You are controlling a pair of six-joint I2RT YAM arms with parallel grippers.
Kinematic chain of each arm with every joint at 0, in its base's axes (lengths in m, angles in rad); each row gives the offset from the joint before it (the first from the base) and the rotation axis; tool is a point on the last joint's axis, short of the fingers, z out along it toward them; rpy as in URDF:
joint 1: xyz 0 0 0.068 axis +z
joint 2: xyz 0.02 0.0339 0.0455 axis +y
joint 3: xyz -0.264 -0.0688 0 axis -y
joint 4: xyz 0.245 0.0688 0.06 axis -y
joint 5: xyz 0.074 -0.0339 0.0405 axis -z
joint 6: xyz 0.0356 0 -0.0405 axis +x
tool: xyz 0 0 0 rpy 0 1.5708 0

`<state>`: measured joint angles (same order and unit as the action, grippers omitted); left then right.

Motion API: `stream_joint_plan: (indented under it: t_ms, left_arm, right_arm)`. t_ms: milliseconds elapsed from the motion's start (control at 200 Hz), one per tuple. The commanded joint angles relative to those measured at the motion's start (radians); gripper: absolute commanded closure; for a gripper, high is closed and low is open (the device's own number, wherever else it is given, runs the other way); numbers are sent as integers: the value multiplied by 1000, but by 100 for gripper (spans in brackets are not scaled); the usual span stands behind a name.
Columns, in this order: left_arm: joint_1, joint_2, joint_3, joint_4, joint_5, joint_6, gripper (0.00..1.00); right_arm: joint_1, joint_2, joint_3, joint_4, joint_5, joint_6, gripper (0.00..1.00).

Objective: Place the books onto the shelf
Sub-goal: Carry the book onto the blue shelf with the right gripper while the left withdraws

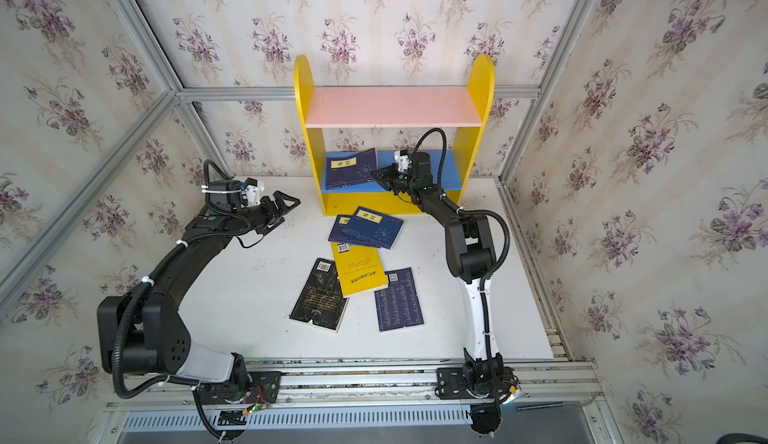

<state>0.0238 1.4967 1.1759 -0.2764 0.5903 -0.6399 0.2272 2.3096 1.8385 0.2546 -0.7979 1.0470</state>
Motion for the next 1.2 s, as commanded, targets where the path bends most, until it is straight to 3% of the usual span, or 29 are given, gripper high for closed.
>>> stream_joint_plan:
  t_ms: [0,365,805,1194]
  left_arm:
    - [0,11,18,6,-21,-17,1]
    - [-11,82,67,9,-11,-50,1]
    - [-89,241,165,63,-89,-111,1]
    - [-140,392,289,147,-165,-268,1]
  right_arm:
    - [3,1,6,24,-21,-20,97]
    - [21,-1,-24,87,23,27,97]
    - [26,-5,-47,92,78,59,98]
    - [31,5,-48,79,76,54,98]
